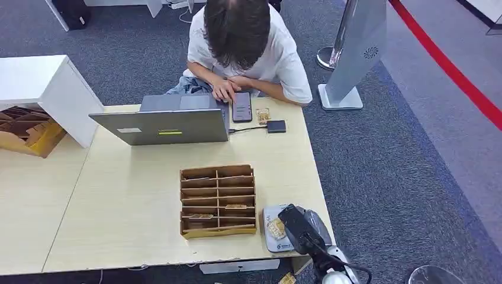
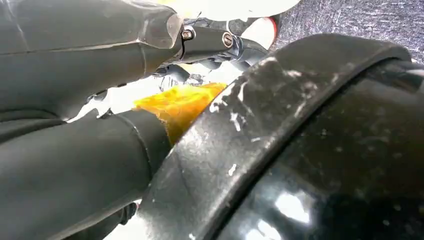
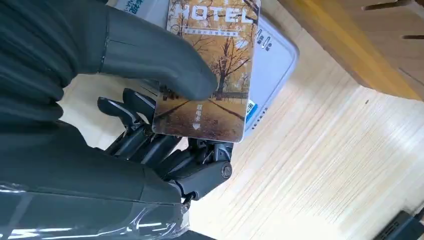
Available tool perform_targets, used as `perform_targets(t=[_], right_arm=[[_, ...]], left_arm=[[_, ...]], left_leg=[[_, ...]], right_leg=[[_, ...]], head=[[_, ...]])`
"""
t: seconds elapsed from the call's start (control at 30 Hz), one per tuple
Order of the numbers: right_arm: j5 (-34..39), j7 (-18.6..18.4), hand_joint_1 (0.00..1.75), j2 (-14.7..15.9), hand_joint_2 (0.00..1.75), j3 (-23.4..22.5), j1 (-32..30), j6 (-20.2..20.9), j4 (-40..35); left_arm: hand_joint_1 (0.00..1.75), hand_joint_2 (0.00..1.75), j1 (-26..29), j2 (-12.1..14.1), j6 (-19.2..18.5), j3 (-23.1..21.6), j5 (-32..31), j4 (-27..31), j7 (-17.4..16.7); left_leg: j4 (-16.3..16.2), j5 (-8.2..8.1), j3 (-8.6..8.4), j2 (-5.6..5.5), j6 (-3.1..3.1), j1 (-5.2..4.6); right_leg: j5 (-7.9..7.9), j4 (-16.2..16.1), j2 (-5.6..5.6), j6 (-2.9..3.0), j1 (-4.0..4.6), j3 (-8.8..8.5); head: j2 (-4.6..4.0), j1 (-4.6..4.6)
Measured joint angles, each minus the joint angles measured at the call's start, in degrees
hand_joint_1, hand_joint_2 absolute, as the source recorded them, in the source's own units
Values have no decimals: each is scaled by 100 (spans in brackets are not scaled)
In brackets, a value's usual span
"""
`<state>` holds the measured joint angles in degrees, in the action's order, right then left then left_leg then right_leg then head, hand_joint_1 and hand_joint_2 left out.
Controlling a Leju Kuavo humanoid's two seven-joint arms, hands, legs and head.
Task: Pass the card to the sensor for recognition and then transmit it.
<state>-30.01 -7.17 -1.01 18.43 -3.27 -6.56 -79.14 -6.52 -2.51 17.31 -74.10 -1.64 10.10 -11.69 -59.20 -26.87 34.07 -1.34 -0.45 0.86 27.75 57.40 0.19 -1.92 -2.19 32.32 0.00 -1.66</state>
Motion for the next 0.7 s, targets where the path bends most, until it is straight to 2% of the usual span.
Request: perform_targets(t=[0.23,0.7], right_arm=[[-410,-170,175,-31,175,11,15,-87,-2],[-739,-321,175,-70,175,28,56,-105,39]], left_arm=[[0,0,1,-4,15,2,-2,0,-13],[0,0,2,-22,24,4,-24,0,-33]], left_leg=[[0,0,-1,0,0,0],[0,0,-2,0,0,0]], right_leg=[[0,0,0,0,0,0],[0,0,0,0,0,-1]], head=[[0,2],[0,0]])
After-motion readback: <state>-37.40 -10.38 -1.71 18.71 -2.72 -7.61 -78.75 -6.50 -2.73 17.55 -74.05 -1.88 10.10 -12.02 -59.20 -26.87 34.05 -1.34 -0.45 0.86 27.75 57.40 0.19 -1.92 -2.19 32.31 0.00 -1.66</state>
